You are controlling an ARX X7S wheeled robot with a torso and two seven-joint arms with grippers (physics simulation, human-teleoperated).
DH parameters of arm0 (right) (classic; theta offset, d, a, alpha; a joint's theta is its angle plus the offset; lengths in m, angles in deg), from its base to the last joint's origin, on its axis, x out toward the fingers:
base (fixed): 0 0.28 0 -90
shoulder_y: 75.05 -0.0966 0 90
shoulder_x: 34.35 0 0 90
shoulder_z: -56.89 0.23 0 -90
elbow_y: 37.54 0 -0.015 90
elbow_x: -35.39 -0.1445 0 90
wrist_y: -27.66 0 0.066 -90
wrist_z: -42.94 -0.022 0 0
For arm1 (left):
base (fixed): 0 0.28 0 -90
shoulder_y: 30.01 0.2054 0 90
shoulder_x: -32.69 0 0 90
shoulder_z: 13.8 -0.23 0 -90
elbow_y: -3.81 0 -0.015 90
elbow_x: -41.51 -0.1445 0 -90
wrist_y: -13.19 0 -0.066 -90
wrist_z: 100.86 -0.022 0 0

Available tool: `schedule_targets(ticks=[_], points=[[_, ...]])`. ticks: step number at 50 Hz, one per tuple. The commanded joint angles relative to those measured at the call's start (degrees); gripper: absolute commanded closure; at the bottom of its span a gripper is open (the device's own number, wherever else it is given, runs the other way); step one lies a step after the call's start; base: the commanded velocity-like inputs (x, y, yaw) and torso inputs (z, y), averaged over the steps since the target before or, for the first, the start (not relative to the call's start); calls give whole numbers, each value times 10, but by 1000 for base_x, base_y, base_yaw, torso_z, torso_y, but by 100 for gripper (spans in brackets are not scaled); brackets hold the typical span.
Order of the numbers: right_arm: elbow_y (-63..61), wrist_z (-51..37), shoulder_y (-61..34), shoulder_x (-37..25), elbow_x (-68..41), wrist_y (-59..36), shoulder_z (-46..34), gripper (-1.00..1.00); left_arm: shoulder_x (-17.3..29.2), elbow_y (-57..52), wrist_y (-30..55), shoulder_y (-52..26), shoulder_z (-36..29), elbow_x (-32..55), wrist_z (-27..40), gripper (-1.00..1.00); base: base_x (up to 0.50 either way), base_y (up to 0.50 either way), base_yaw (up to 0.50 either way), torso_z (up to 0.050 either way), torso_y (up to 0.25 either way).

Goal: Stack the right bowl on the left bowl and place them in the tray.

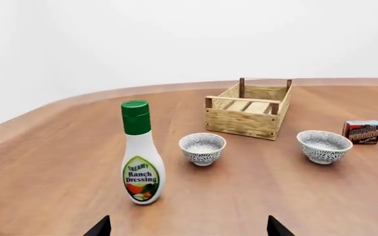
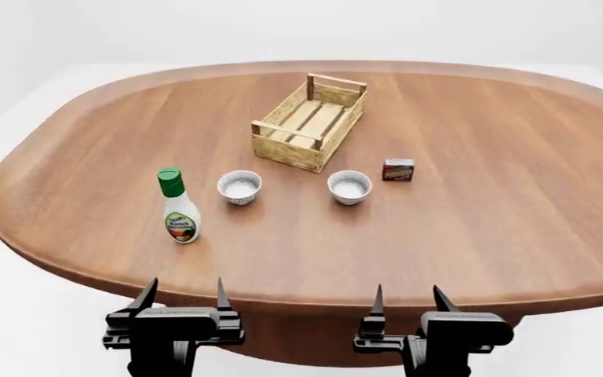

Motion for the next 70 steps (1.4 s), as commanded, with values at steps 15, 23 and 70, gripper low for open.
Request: schedule_targets(ticks=[15,23,70], points=[[14,-21,-6,-13,-13,6,-21,-100,15,9,-10,-2,-14,13,21,-100,0,103,0,0,0],[10,-32,-8,-18,-8,-2,-29,-100,19,10,-11,-4,-19,15,26,-100,0,74,0,0,0],[-328,-94,-428,-105,-306,-719,83,-100,58,-308,732,-517,49,225,62,-100,0,27,0,0,0]])
